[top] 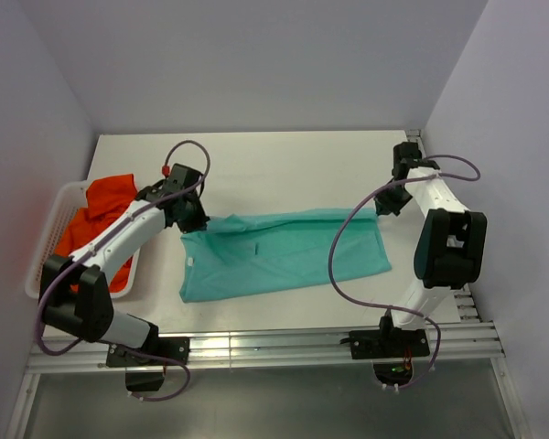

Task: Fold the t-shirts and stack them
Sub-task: Fold the tshirt

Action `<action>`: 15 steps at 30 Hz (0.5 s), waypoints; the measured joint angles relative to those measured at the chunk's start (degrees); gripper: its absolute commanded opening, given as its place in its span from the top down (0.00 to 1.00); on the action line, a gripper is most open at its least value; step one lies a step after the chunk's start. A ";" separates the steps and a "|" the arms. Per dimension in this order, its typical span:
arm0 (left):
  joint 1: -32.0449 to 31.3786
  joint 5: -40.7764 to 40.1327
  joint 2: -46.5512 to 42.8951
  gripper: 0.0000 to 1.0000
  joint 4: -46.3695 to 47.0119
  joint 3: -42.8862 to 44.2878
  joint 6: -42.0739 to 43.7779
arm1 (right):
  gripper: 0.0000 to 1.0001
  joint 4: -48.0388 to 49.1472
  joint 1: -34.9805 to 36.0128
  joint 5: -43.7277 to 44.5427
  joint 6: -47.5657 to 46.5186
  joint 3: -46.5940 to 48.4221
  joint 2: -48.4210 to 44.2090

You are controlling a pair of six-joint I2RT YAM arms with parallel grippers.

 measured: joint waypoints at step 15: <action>-6.69 -2.38 -21.92 0.01 -0.59 -23.43 -9.92 | 0.02 -0.70 -1.09 2.23 7.91 -11.23 -2.69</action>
